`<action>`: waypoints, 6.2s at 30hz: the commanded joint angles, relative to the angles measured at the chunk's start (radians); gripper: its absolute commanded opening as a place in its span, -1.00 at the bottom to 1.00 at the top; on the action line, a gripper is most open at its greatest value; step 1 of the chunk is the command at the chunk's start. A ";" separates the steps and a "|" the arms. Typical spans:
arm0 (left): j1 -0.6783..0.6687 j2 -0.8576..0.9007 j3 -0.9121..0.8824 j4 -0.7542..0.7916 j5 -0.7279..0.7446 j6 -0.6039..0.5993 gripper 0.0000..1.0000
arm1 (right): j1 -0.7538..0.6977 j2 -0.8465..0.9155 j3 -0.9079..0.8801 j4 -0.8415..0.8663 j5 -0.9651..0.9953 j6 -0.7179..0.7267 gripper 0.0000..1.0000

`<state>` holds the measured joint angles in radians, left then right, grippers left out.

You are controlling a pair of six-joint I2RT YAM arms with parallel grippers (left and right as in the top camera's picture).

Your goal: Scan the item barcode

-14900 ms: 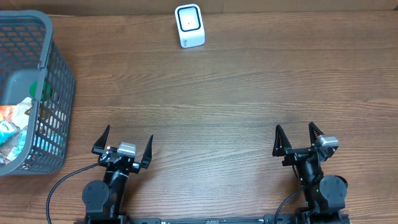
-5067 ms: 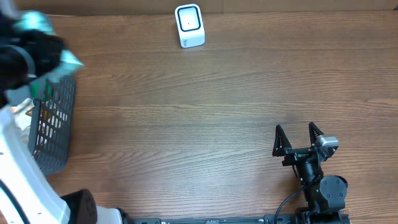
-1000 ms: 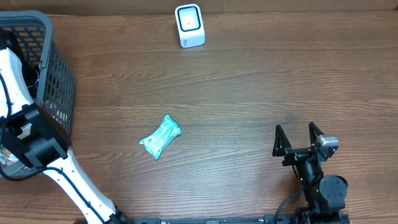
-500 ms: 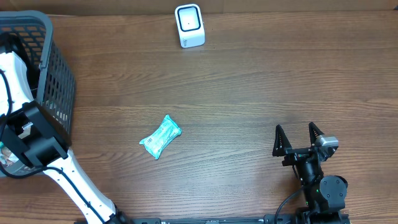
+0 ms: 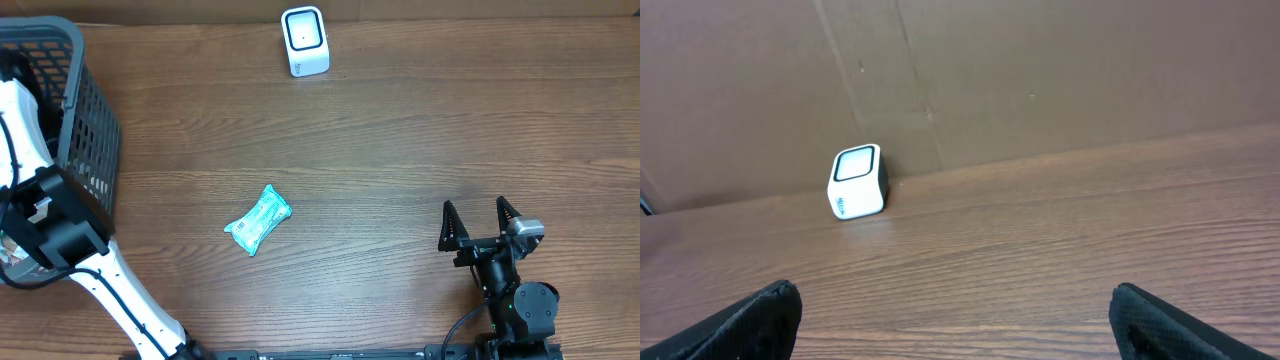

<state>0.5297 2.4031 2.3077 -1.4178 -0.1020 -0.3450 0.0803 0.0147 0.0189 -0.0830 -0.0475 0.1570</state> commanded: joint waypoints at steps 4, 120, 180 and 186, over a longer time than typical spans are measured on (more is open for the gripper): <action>-0.005 -0.068 0.190 -0.069 -0.005 -0.037 -0.23 | 0.005 -0.012 -0.011 0.003 0.002 0.003 1.00; -0.631 -0.555 0.464 -0.272 -0.092 -0.142 1.00 | 0.005 -0.012 -0.011 0.003 0.002 0.003 1.00; 0.211 -0.525 -0.849 0.743 -0.231 0.237 0.31 | 0.005 -0.012 -0.011 0.003 0.002 0.003 1.00; 0.212 -0.441 -0.849 0.731 -0.283 0.221 0.10 | 0.005 -0.012 -0.011 0.003 0.002 0.003 1.00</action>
<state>0.7341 1.9175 1.4696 -0.6846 -0.3389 -0.1417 0.0803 0.0147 0.0189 -0.0830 -0.0475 0.1566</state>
